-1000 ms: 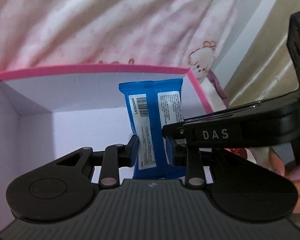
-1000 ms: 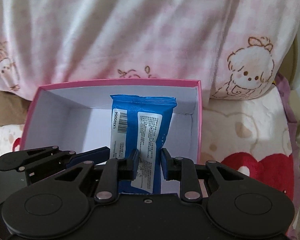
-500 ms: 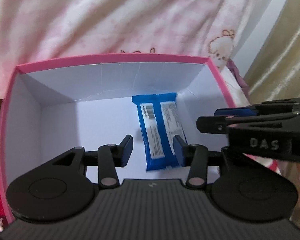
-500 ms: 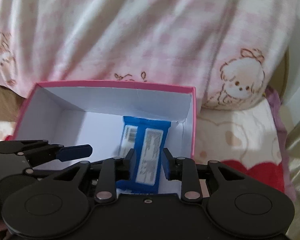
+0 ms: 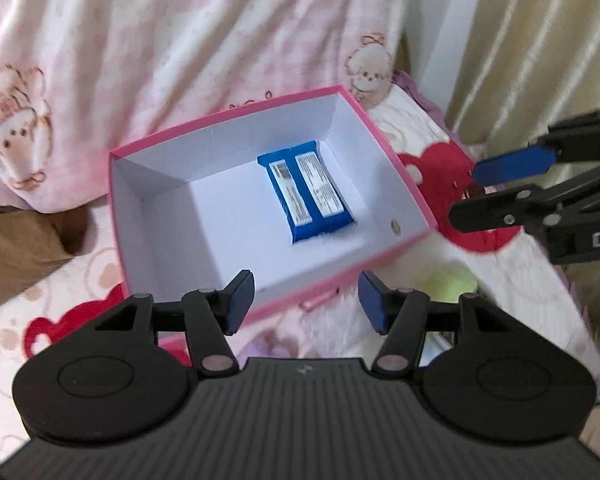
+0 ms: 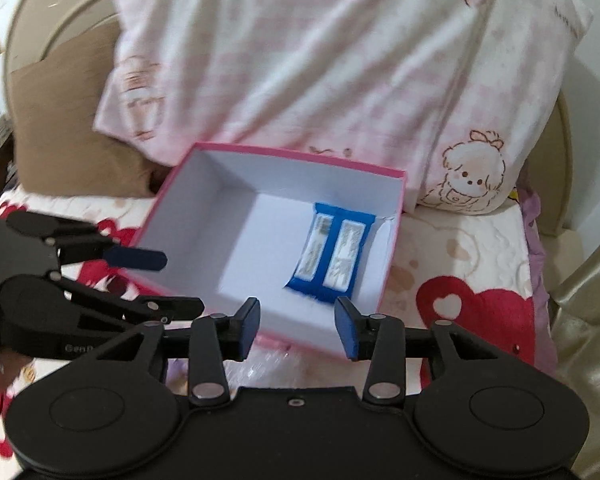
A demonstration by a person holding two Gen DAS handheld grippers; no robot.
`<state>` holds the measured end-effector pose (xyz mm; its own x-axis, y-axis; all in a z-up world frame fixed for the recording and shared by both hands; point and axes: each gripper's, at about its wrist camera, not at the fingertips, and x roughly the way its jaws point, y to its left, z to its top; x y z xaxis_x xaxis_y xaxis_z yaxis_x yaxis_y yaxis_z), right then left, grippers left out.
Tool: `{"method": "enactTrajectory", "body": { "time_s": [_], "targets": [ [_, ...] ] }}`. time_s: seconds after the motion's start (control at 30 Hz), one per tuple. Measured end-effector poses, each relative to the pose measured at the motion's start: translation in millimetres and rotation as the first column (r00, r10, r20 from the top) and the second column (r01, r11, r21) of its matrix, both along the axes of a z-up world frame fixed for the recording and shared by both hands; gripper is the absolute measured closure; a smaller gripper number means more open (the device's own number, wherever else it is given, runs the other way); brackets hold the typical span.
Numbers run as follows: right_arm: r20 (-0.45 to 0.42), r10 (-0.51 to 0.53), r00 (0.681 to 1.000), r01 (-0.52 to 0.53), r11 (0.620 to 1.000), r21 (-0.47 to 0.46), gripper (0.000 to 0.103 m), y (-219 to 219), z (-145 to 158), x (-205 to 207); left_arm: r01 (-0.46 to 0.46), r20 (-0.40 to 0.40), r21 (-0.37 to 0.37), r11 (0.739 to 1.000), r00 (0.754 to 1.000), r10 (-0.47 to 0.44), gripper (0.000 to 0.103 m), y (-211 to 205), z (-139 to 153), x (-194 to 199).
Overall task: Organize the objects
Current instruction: 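Withdraw both grippers and move toward the gold-capped foundation bottle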
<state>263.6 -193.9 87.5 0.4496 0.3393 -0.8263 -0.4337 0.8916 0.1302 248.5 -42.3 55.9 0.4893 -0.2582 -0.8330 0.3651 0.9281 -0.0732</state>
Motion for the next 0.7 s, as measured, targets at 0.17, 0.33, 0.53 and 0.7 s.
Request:
{"method": "enactTrajectory", "body": {
  "time_s": [0.17,0.33,0.53,0.7],
  "targets": [
    [0.007,0.088,0.996,-0.088,0.996,-0.003,0.049,6,7,-48,0.067,0.034,0.091,0.994,0.997,-0.071,0.043,1,9,-41],
    [0.012,0.161,0.987,-0.161,0.987,-0.011,0.045,15,7,-93,0.085,0.045,0.120,0.989,0.995,-0.091,0.040,11,13,-77],
    [0.001,0.215,0.977,-0.215,0.976,0.021,0.030,23,-2,-129,0.120,0.066,0.145,0.982,0.989,-0.131,0.033,15,6,-112],
    [-0.030,0.244,0.969,-0.241,0.968,0.070,0.025,31,-25,-148,0.121,0.038,0.123,0.985,0.991,-0.126,0.031,23,-24,-126]
  ]
}}
